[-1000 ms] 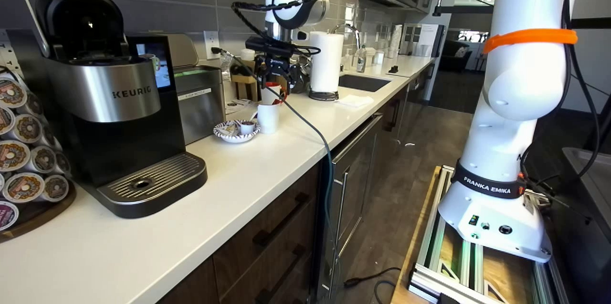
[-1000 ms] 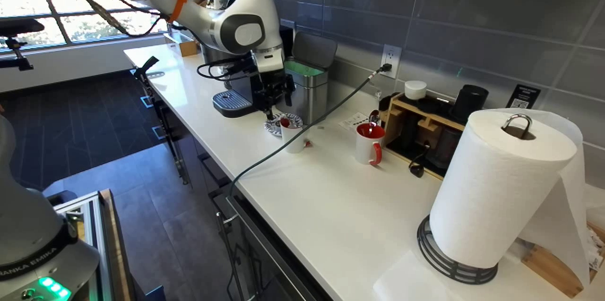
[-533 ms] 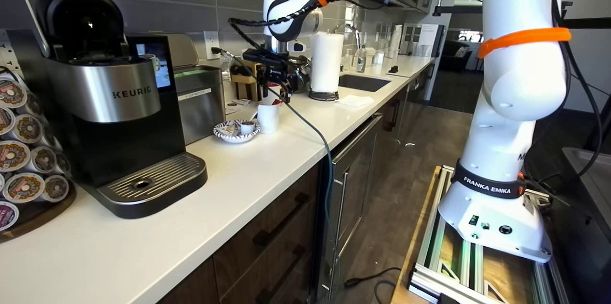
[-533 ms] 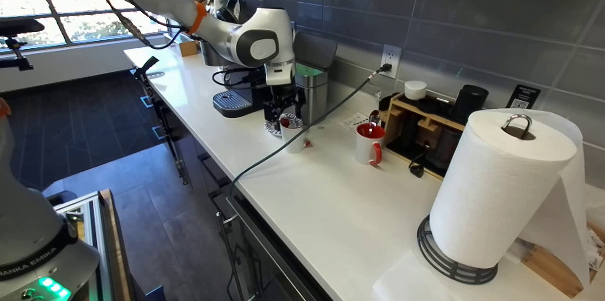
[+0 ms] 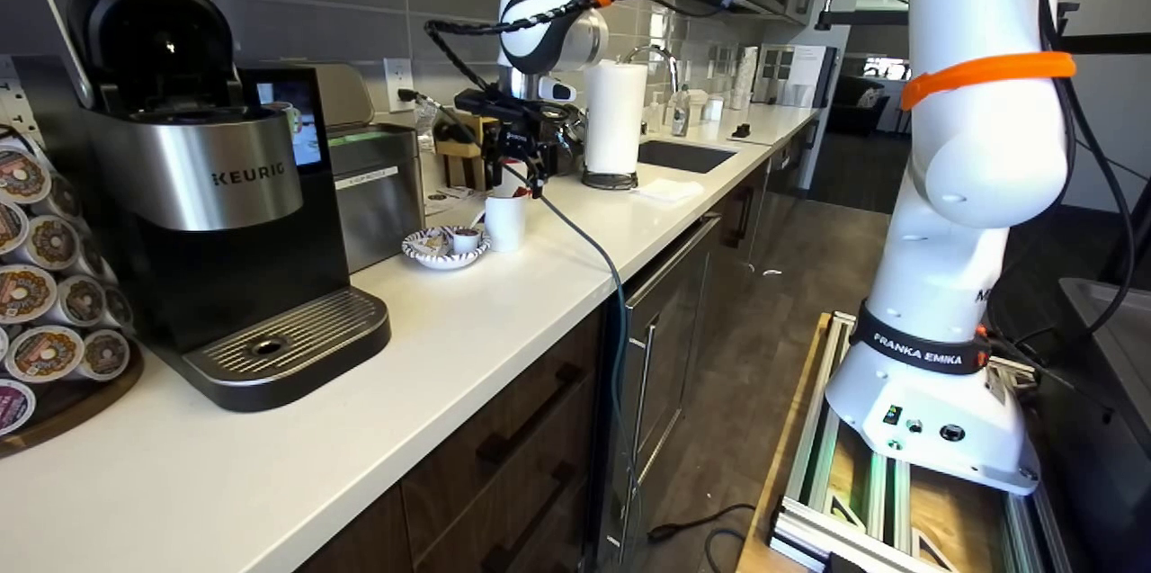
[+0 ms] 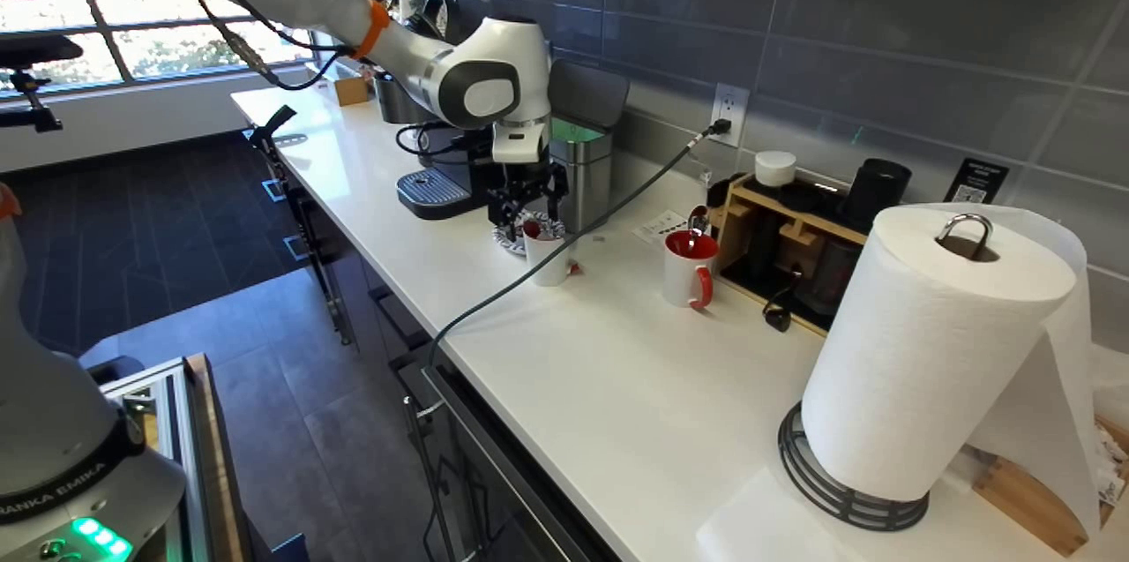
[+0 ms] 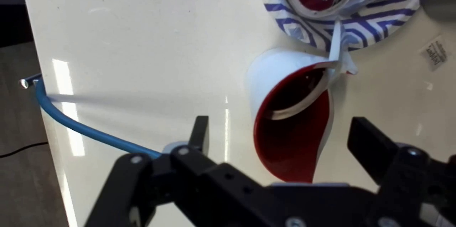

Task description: Move the broken mug to the right.

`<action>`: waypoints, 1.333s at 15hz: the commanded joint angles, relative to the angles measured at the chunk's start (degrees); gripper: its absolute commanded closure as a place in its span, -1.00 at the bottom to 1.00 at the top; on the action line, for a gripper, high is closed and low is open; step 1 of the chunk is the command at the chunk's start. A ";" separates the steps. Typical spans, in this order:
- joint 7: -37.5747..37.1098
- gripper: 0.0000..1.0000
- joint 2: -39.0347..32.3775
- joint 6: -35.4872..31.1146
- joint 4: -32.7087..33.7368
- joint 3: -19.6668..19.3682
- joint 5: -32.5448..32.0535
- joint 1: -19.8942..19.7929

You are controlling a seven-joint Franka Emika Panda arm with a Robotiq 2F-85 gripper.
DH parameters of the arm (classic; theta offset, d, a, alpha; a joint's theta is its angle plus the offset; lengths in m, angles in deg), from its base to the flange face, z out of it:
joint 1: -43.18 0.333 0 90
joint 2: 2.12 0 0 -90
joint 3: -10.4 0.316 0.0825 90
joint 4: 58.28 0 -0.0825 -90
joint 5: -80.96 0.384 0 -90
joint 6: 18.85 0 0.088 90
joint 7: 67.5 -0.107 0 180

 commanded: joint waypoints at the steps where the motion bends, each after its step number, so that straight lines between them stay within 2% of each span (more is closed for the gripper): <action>1: 0.29 -1.00 0.05 0.12 0.08 -1.05 0.52 0.98; 9: 3.82 -1.00 -1.68 -10.35 -3.10 -1.05 3.40 0.38; 11: 4.07 -0.84 -2.16 -10.17 -3.24 -1.41 3.81 0.41; 12: 4.15 -0.86 -2.25 -10.16 -3.41 -1.57 3.93 0.45; 14: 4.08 -0.37 -2.49 -9.06 -3.27 -2.00 3.46 0.69; 15: 4.17 -0.36 -2.68 -8.50 -3.07 -2.10 3.41 0.72; 20: 4.31 0.42 -3.42 -8.28 -2.67 -2.14 3.37 0.97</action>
